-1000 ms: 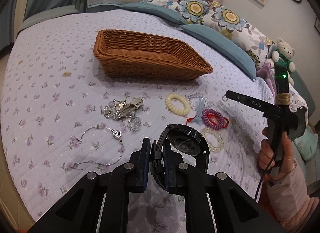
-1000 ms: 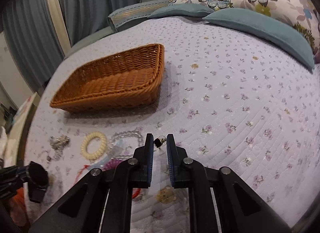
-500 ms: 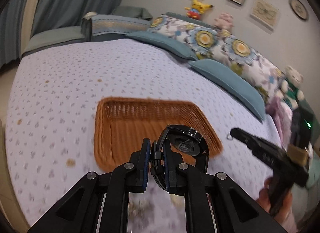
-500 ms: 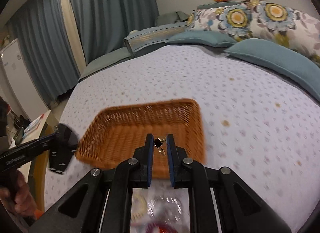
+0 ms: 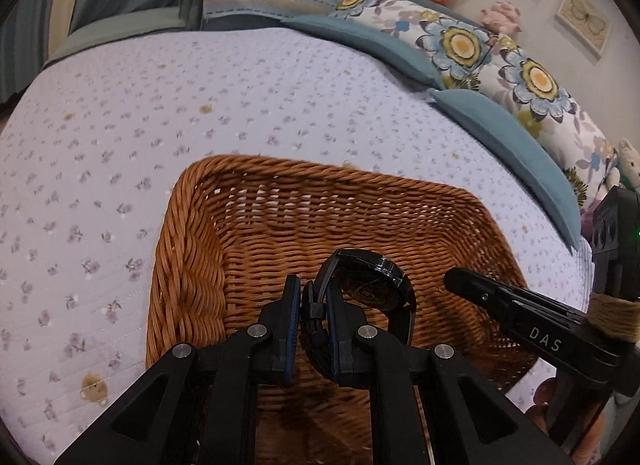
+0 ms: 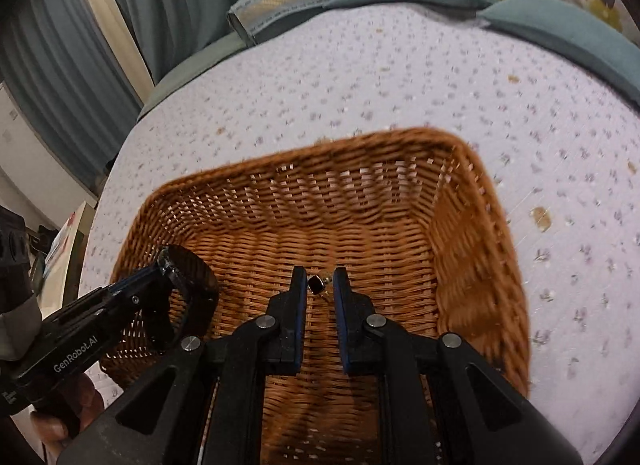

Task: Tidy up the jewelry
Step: 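Carry the watch and earring into the wicker basket and open both tools, then grasp the silver chain bracelet with the left tool while the right tool grasps the clear bead bracelet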

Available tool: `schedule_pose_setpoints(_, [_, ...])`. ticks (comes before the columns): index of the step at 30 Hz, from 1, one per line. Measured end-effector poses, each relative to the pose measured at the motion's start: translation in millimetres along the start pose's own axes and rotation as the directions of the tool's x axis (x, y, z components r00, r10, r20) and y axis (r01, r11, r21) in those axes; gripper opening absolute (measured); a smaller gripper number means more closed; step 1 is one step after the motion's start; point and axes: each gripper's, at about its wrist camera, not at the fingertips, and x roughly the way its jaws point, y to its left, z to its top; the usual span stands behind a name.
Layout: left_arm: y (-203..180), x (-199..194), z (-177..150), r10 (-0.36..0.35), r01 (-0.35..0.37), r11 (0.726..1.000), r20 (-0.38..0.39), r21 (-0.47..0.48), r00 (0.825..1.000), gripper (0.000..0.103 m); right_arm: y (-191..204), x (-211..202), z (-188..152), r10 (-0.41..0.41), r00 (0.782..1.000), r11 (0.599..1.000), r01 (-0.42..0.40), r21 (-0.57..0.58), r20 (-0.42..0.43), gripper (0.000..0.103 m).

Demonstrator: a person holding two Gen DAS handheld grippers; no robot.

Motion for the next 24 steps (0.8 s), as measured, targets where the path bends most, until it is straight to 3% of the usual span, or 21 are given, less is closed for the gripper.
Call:
schedule_pose_setpoints(2, [2.3,-0.2,-0.2,-0.003,0.003,1.000,0.006,-0.011,1.000,0.019,0.8,1.3,-0.5,-0.004,1.000,1.000,0.004,0.000,-0.008,0.017])
schedule_pose_setpoints(4, [1.0,-5.7,1.4,-0.040,0.040,0.999,0.028,-0.016,0.999,0.023,-0.7,-0.9,-0.8,0.018,1.000,1.000,-0.017,0.020,-0.009,0.029])
schedule_pose_setpoints(5, [0.4,-9.5,2.4,-0.041,0.042,0.999,0.041,-0.013,0.998,0.032,-4.0,-7.0,-2.2,0.028,1.000,0.999,-0.028,0.026,0.001,0.038])
schedule_pose_setpoints(7, [-3.6,-20.2,3.0,-0.025,0.025,1.000,0.074,0.008,0.997,0.046,-4.7,-18.0,-4.9,0.036,0.999,0.999,-0.037,0.023,0.021,0.039])
schedule_pose_setpoints(11, [-8.1,-46.7,2.4,-0.021,0.018,0.999,0.118,0.030,0.993,0.048,-3.1,-45.9,-18.4,0.050,0.997,0.999,-0.051,0.015,0.050,0.039])
schedule_pose_setpoints(16, [3.4,-91.2,-6.8,-0.060,0.061,0.998,0.155,0.002,0.986,0.048,3.1,-92.8,-45.5,0.073,0.992,0.997,-0.073,0.002,0.105,0.039])
schedule_pose_setpoints(24, [26.2,-171.6,-54.9,-0.102,0.113,0.993,0.219,-0.039,0.970,0.048,22.6,-141.7,-96.2,0.092,0.986,0.995,-0.088,-0.039,0.137,0.039])
